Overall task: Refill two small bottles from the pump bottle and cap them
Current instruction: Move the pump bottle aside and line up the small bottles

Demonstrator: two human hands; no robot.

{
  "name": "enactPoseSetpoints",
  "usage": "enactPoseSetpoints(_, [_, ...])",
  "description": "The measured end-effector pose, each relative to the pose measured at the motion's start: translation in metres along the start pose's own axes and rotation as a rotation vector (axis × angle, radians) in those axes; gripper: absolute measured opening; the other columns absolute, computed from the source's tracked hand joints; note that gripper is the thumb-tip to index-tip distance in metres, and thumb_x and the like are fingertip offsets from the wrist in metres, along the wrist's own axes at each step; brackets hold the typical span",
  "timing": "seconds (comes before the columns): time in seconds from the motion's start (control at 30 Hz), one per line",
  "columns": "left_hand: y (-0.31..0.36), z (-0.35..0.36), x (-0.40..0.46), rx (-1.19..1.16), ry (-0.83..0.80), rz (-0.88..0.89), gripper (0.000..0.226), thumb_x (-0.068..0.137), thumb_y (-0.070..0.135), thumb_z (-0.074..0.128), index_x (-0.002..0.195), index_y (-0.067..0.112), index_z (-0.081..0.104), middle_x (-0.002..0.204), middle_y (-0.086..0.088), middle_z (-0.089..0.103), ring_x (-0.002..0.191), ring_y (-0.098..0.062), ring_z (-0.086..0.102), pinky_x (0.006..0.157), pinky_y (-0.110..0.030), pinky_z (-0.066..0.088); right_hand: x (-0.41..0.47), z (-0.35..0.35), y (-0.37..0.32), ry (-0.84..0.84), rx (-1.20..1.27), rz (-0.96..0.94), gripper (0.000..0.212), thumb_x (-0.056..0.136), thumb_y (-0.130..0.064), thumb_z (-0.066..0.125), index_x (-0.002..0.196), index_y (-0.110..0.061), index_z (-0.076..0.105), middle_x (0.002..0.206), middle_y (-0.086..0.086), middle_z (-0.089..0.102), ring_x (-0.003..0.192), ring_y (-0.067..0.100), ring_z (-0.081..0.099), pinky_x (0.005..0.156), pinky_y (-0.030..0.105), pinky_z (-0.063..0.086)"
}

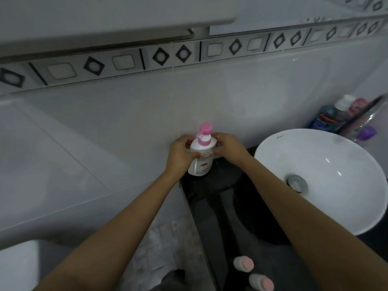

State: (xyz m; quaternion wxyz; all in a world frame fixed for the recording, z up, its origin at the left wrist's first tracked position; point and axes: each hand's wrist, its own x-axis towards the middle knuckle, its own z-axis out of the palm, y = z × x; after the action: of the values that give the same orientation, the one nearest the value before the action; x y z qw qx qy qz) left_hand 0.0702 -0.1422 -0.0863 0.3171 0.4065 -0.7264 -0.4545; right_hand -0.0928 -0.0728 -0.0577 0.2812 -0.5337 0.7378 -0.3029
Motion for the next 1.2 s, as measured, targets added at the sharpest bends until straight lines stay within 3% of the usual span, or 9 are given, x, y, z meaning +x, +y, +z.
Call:
enactPoseSetpoints(0.2, [-0.007,0.007,-0.004,0.046,0.044,0.062,0.038,0.069,0.012,0.079,0.104,0.016,0.067,0.097,0.005,0.067,0.085,-0.008,0.062,0.072,-0.004,0.045,0.006,0.006,0.002,0.013,-0.023,0.009,0.048,0.078,-0.002,0.068,0.125,-0.007,0.058,0.116,0.015,0.067,0.094,0.017,0.06,0.082,0.029,0.048])
enactPoseSetpoints(0.37, [-0.002,0.008,-0.008,0.301,0.076,0.106,0.046,0.072,0.027,0.076,0.111,0.013,0.06,0.111,-0.007,0.061,0.093,-0.021,0.061,0.074,-0.033,0.052,0.005,0.01,0.008,0.047,-0.076,0.053,0.044,0.079,-0.006,0.07,0.121,-0.005,0.057,0.114,0.017,0.066,0.1,0.028,0.062,0.081,0.031,0.048])
enactPoseSetpoints(0.47, [0.001,0.002,-0.02,0.444,0.16,0.096,0.054,0.068,0.033,0.078,0.114,0.018,0.052,0.111,-0.004,0.056,0.095,-0.019,0.057,0.066,-0.031,0.048,-0.007,0.005,0.011,0.083,-0.064,0.144,0.056,0.078,-0.009,0.073,0.13,-0.009,0.051,0.122,0.016,0.06,0.107,0.028,0.059,0.092,0.034,0.048])
enactPoseSetpoints(0.57, [0.003,0.003,-0.049,0.295,0.183,0.18,0.042,0.07,0.022,0.078,0.104,0.022,0.054,0.097,0.003,0.054,0.083,-0.008,0.052,0.066,-0.026,0.049,-0.043,-0.005,0.011,0.182,0.077,0.214,0.054,0.076,-0.011,0.076,0.126,-0.009,0.055,0.117,0.013,0.063,0.095,0.02,0.059,0.09,0.03,0.048])
enactPoseSetpoints(0.67, [0.008,0.014,-0.085,0.082,-0.165,0.24,0.032,0.07,0.023,0.081,0.096,0.027,0.063,0.09,0.011,0.058,0.081,-0.001,0.056,0.073,-0.015,0.048,-0.104,-0.016,0.009,0.277,0.156,0.221,0.039,0.076,-0.014,0.077,0.113,-0.012,0.065,0.103,0.006,0.07,0.084,0.02,0.065,0.086,0.029,0.052])
enactPoseSetpoints(0.77, [0.015,0.031,-0.116,0.038,-0.557,0.249,0.046,0.064,0.043,0.081,0.105,0.037,0.062,0.1,0.018,0.062,0.098,0.003,0.057,0.087,-0.007,0.042,-0.175,-0.021,0.012,0.307,0.178,0.239,0.027,0.076,-0.019,0.077,0.102,-0.019,0.069,0.093,-0.001,0.073,0.081,0.016,0.068,0.079,0.024,0.053])
enactPoseSetpoints(0.9, [0.012,0.059,-0.145,0.105,-0.933,0.279,0.069,0.058,0.042,0.085,0.121,0.034,0.058,0.117,0.011,0.06,0.109,-0.002,0.055,0.097,-0.019,0.043,-0.264,-0.011,0.026,0.28,0.226,0.335,0.031,0.075,-0.014,0.078,0.103,-0.022,0.068,0.095,0.0,0.073,0.082,0.014,0.069,0.075,0.018,0.053])
enactPoseSetpoints(1.07, [-0.004,0.085,-0.169,0.225,-1.151,0.255,0.079,0.053,0.027,0.09,0.125,0.025,0.058,0.122,0.008,0.057,0.114,-0.007,0.054,0.1,-0.028,0.045,-0.328,0.029,0.055,0.159,0.066,0.524,0.057,0.068,-0.024,0.084,0.12,-0.022,0.06,0.113,0.001,0.067,0.097,0.014,0.065,0.089,0.033,0.053])
enactPoseSetpoints(1.2, [-0.016,0.093,-0.177,0.336,-1.18,0.29,0.076,0.053,0.02,0.089,0.122,0.024,0.06,0.118,0.007,0.058,0.111,-0.009,0.055,0.097,-0.027,0.046,-0.341,0.064,0.069,0.092,-0.027,0.576,0.069,0.066,-0.032,0.083,0.128,-0.026,0.053,0.128,-0.003,0.059,0.113,0.014,0.057,0.095,0.03,0.047])
